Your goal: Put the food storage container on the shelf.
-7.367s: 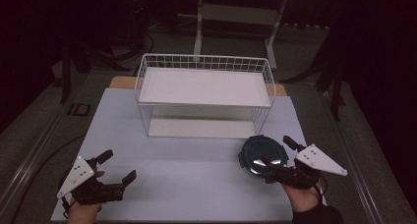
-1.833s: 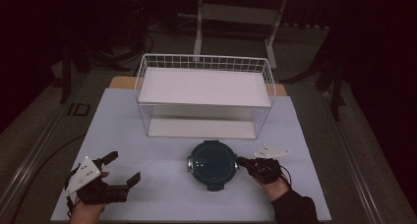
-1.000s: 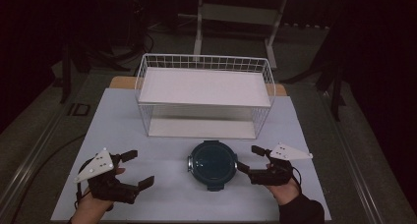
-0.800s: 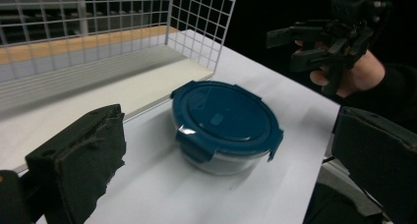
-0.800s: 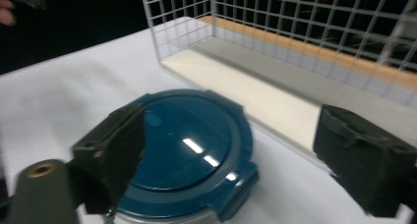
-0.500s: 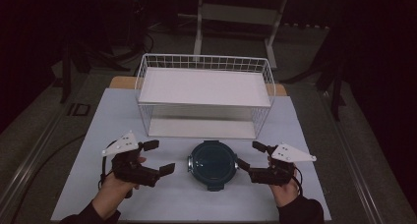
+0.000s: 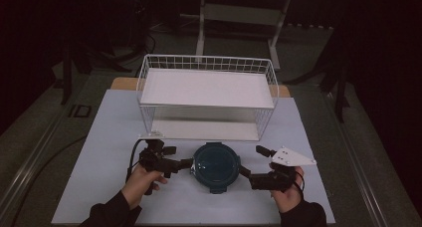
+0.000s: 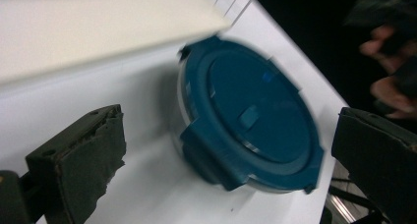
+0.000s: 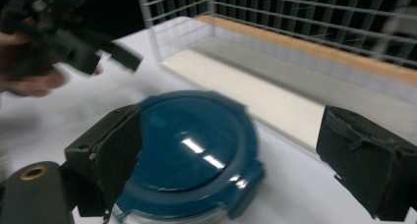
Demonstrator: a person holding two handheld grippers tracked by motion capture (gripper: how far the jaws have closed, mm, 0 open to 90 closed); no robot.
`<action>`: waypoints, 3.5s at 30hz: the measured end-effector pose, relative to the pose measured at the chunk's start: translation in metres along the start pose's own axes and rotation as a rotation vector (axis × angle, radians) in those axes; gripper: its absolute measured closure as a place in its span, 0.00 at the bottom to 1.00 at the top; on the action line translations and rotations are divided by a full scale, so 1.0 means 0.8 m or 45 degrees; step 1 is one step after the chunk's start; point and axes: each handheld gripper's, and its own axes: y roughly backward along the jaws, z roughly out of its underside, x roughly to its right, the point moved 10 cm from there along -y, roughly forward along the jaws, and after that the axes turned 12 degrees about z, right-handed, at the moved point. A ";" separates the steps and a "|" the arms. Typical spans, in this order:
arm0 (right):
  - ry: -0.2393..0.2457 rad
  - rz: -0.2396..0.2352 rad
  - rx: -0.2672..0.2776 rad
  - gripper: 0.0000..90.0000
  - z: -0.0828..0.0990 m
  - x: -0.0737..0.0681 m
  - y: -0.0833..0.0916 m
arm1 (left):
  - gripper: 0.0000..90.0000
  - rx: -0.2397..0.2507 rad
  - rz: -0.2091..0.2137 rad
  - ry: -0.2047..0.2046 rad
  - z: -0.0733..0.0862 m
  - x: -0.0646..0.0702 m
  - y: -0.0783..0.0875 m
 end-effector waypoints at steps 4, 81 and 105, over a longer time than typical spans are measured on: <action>0.026 -0.017 -0.028 0.10 0.005 -0.005 0.000 | 0.00 -0.061 0.053 0.169 0.011 -0.005 -0.016; -0.603 -0.491 -0.528 0.61 0.086 -0.012 -0.020 | 0.65 -0.110 0.206 0.160 0.050 0.020 -0.019; -0.559 -0.443 -0.404 0.62 0.029 -0.005 -0.028 | 0.64 0.031 0.123 0.029 -0.004 0.029 0.008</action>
